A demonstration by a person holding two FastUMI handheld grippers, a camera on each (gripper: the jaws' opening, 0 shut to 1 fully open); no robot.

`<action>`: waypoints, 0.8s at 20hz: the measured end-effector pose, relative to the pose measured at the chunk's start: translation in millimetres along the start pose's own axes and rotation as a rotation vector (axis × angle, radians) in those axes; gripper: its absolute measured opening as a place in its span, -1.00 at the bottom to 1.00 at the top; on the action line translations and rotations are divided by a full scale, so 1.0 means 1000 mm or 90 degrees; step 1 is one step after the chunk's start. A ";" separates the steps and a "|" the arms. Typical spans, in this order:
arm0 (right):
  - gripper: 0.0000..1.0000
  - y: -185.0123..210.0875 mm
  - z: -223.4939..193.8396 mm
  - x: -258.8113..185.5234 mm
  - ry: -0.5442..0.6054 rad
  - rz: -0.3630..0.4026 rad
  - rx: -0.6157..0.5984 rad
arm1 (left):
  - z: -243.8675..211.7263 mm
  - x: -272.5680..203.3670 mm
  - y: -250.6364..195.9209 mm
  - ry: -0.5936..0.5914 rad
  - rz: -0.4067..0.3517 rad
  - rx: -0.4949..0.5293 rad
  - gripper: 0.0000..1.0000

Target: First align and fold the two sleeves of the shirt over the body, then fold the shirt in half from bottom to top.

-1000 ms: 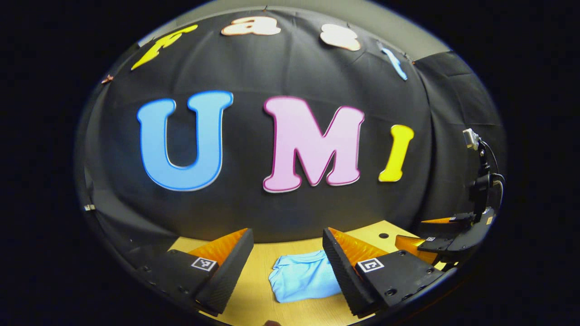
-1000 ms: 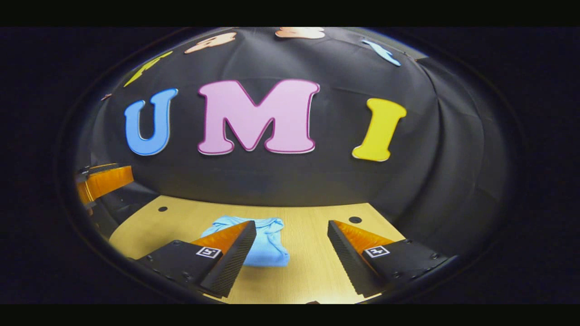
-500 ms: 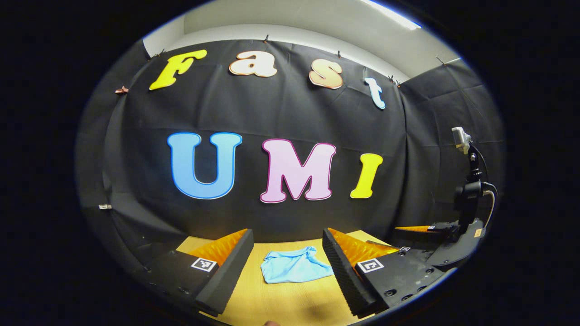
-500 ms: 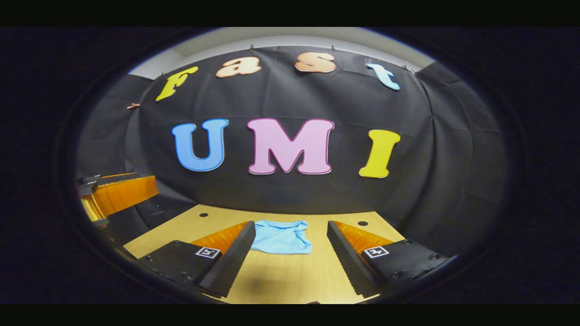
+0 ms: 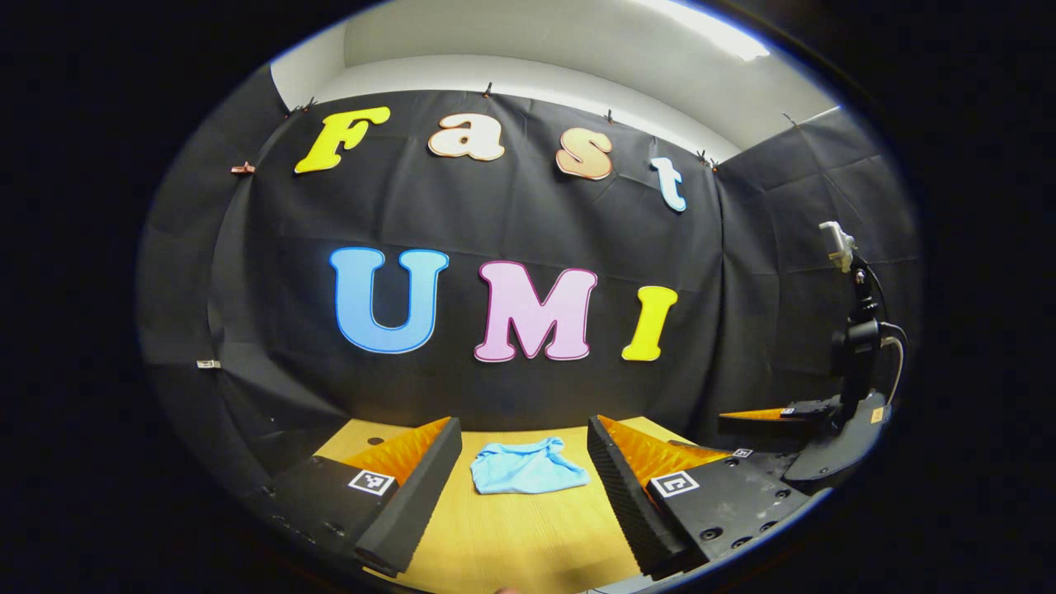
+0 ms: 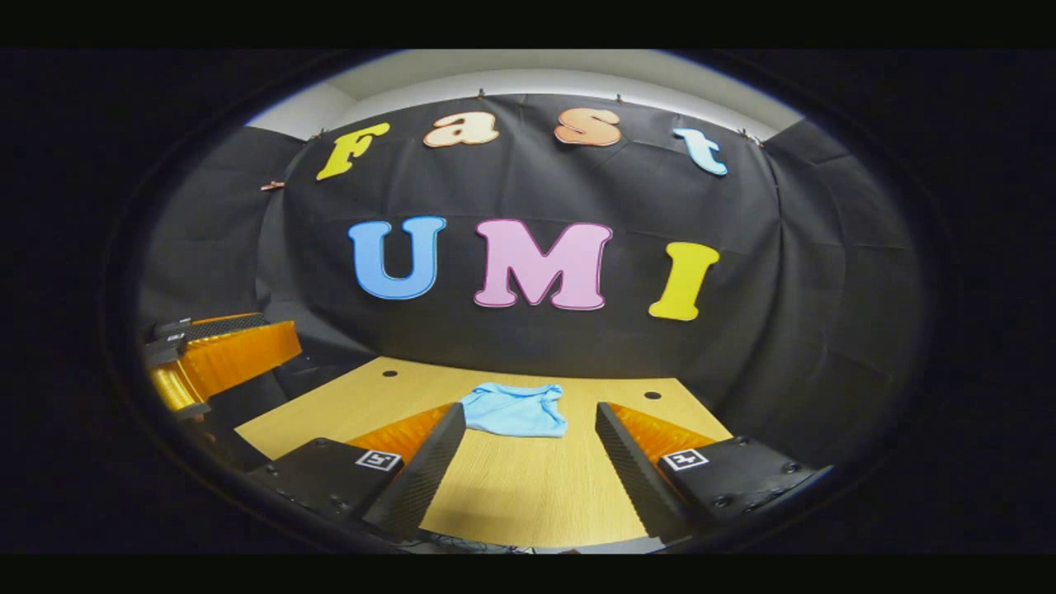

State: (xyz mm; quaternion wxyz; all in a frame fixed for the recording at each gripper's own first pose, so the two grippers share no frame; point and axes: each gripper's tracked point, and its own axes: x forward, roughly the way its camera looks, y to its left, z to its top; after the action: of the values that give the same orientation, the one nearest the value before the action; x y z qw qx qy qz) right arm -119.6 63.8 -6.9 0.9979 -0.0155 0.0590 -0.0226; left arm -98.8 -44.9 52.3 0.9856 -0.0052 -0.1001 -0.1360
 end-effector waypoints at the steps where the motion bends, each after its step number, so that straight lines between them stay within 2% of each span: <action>1: 0.96 0.002 0.003 -0.003 -0.007 0.008 0.012 | -0.001 -0.001 0.000 -0.003 0.001 -0.001 0.93; 3: 0.96 -0.001 0.007 -0.008 -0.019 0.008 0.034 | -0.001 -0.004 -0.001 -0.004 0.003 -0.006 0.93; 15: 0.96 0.001 0.007 -0.007 -0.017 0.011 0.028 | -0.004 -0.003 0.011 0.002 0.018 -0.013 0.94; 16: 0.96 0.001 0.007 -0.005 -0.016 0.010 0.026 | -0.005 -0.003 0.013 0.002 0.020 -0.012 0.84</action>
State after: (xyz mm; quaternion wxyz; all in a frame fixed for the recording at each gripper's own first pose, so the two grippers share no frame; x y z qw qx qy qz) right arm -123.7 65.3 0.4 0.9988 0.0049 0.0457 -0.0154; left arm -97.0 -31.8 47.3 0.9878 -0.0162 -0.0969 -0.1212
